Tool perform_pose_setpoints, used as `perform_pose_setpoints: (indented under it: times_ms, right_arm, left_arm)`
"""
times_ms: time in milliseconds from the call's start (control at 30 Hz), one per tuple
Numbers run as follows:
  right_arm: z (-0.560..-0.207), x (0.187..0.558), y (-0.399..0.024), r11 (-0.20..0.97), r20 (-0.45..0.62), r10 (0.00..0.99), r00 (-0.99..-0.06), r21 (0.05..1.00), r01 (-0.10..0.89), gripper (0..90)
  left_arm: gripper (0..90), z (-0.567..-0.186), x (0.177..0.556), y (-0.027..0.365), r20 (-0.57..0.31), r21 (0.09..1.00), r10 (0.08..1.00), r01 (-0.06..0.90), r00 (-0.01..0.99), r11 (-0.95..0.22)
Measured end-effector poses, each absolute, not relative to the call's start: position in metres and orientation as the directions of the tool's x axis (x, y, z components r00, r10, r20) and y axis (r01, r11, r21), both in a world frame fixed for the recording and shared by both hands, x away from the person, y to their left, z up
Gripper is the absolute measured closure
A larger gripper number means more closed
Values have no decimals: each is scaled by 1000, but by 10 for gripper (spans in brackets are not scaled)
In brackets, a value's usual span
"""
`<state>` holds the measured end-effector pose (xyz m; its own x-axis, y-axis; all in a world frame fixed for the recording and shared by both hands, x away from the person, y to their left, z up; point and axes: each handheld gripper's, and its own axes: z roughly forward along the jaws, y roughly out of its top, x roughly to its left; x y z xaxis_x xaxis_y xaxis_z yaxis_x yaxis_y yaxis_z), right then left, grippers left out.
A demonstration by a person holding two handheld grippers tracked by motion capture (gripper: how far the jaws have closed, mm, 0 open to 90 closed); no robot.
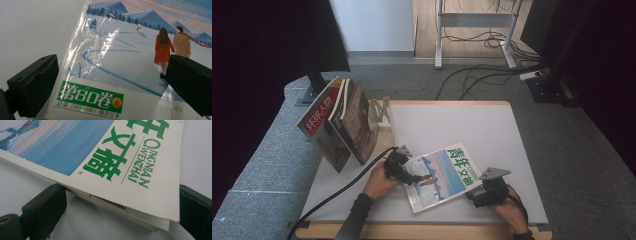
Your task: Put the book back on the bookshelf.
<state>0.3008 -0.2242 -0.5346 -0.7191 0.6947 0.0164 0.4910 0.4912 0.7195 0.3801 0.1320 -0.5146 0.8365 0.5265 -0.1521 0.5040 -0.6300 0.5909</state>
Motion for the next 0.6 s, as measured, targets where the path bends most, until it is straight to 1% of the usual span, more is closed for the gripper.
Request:
perform_pose_setpoints:
  times_ms: [100,233,333,500,600]
  right_arm:
    - [-535,301,-214,505,17,668,-744,724,470,39]
    - [-535,299,-213,504,-1,665,-747,738,448,53]
    - [-535,296,-212,496,-19,690,-723,740,455,48]
    - [-532,297,-212,503,-79,729,-680,737,452,35]
    - [-532,304,-212,491,-77,752,-655,729,478,23]
  left_arm:
    - [0,-517,366,149,-158,615,525,499,836,-610]
    - [0,-518,359,155,-162,628,516,492,841,-603]
    - [0,-517,354,157,-165,615,515,496,841,-613]
    - [5,-514,342,159,-161,585,506,495,847,-642]
    - [9,-514,332,161,-163,583,508,498,846,-642]
